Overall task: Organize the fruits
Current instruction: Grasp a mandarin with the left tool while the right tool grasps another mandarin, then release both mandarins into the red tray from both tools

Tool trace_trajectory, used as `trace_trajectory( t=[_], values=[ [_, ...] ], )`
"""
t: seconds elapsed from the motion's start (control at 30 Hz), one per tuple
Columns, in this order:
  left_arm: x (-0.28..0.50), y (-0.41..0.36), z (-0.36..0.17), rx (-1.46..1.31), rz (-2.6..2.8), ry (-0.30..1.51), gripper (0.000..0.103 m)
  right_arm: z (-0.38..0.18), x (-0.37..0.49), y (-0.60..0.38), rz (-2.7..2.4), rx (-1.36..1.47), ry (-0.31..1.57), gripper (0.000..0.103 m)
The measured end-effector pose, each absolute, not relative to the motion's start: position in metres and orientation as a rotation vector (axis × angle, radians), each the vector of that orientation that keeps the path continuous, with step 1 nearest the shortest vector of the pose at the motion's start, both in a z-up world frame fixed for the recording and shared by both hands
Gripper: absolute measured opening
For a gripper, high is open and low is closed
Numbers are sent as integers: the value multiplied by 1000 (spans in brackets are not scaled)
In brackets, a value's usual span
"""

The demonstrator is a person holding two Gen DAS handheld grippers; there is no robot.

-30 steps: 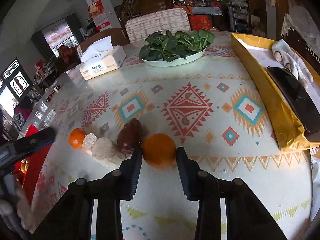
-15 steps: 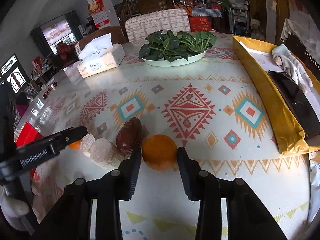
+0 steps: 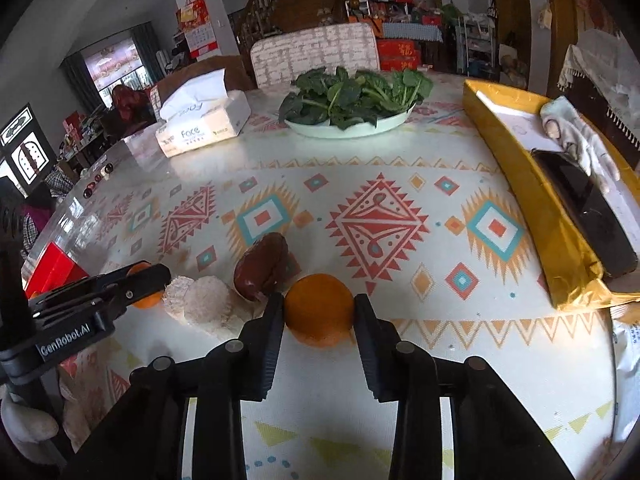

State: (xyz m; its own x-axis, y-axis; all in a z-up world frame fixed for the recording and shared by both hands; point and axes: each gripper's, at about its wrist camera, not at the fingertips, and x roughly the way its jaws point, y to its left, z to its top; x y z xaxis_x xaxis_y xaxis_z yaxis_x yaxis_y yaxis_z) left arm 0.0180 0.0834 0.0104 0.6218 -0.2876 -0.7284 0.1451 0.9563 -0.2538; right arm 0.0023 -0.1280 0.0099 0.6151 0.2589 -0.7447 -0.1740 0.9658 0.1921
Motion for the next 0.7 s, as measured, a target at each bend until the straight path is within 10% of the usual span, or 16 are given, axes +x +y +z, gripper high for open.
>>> trace_trajectory(
  t=[0.7],
  values=[
    [-100, 189, 76, -331, -123, 659, 31, 39, -52, -90, 364, 146, 830, 38]
  ],
)
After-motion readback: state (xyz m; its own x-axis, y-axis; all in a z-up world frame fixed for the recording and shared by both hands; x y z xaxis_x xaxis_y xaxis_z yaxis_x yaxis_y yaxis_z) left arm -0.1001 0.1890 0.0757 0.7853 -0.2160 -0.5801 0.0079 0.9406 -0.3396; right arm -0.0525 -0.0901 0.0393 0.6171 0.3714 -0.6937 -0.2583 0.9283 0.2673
